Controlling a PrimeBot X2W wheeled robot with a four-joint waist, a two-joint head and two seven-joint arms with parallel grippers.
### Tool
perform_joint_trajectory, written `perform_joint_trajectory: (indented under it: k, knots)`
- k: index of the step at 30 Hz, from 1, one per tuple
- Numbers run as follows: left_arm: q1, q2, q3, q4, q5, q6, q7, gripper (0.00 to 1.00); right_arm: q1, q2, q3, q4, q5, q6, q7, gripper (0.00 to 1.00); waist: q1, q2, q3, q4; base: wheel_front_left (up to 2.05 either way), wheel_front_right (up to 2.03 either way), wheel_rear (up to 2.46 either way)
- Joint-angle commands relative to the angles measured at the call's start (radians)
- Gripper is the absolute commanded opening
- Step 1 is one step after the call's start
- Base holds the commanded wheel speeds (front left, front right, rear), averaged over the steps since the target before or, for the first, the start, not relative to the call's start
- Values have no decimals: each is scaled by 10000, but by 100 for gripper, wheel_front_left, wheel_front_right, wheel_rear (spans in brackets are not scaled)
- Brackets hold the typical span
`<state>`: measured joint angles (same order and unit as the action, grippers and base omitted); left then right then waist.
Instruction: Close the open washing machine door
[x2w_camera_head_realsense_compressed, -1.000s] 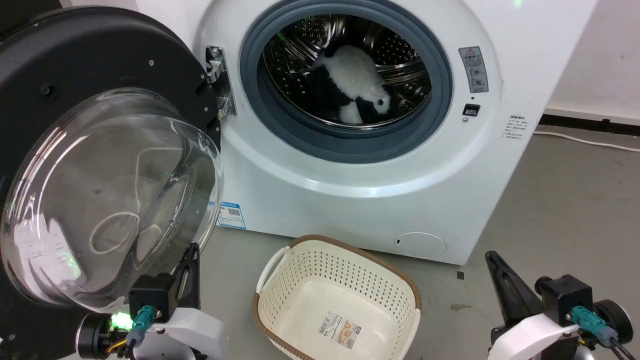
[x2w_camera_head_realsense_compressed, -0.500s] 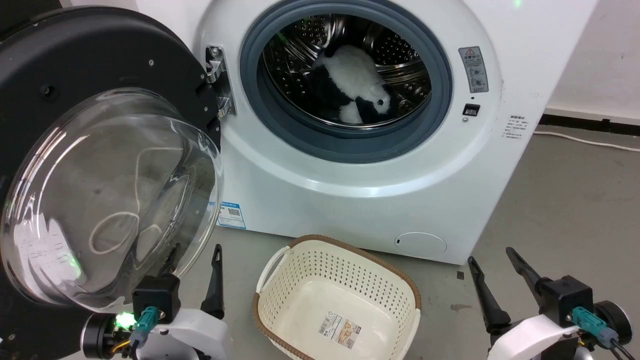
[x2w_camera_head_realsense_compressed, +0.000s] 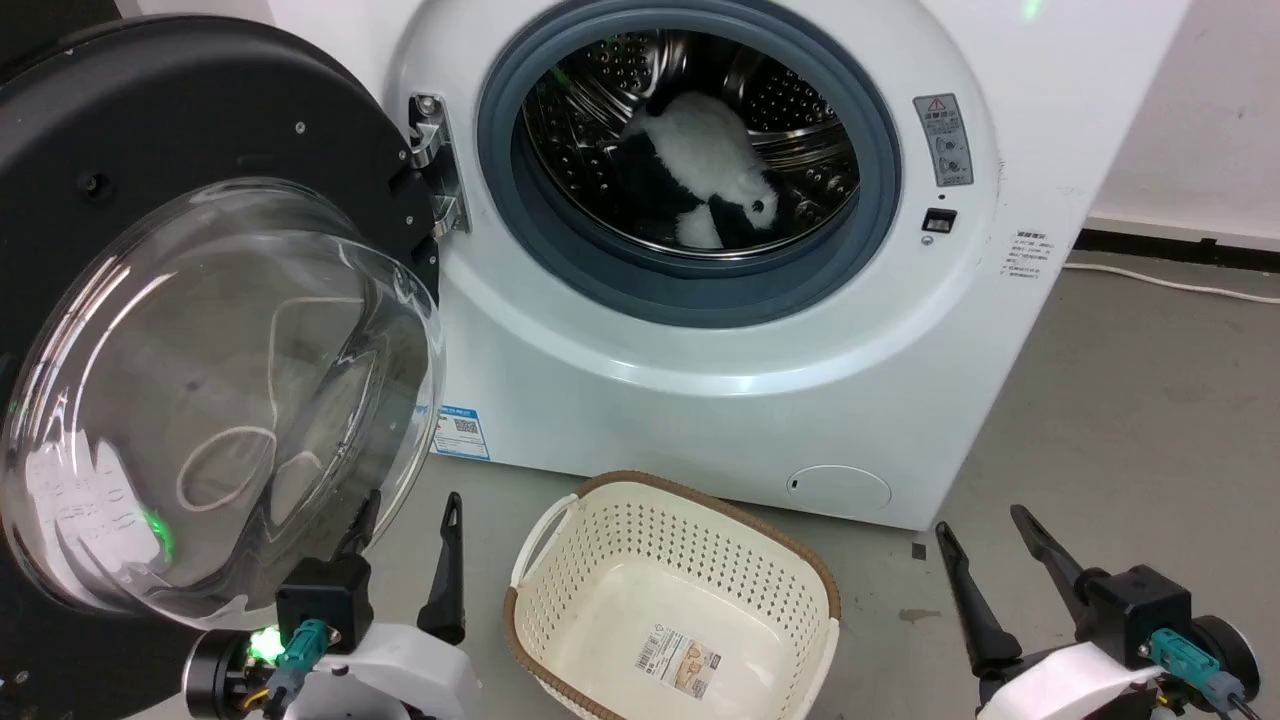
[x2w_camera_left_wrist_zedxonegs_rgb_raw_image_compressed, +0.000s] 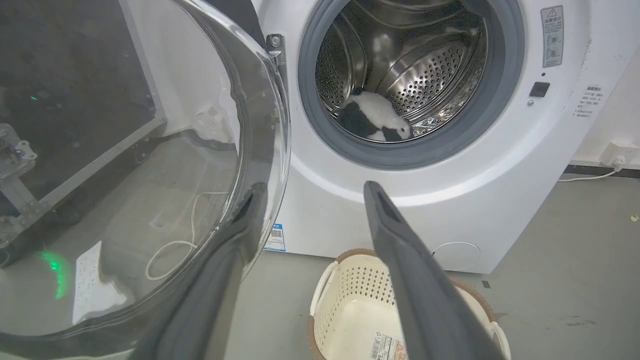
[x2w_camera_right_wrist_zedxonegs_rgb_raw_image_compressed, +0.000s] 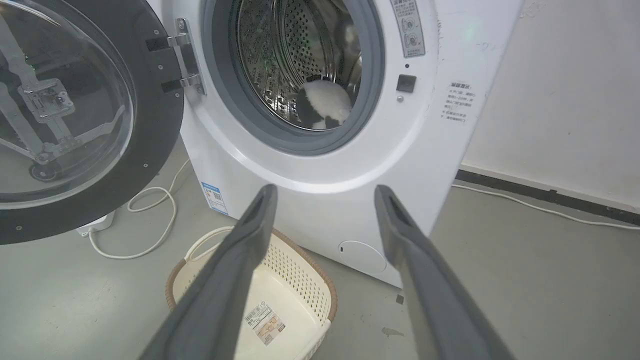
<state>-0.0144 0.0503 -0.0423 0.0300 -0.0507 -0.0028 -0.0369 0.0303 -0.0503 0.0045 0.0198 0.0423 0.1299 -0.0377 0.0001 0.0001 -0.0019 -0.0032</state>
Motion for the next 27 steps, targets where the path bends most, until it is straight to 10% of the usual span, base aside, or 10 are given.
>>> perform_joint_trajectory:
  k: [1,10,11,27]
  knots:
    - [41,0,-63,61,-120,31,-111,100,123,0,21,23,136,1,-105,100,-1,-1,-7,-7,0,0,0]
    - [68,0,-251,175,-334,37,-299,100,246,0,60,88,333,2,-293,100,-1,-1,-26,-21,0,0,0]
    - [75,0,-310,209,-446,46,-362,0,290,0,80,121,393,2,-355,100,-1,-1,-36,-17,0,0,0]
    - [-468,-1,412,-2648,-979,-32,-738,0,441,1,129,397,845,3,-731,100,-1,-1,-154,517,0,0,0]
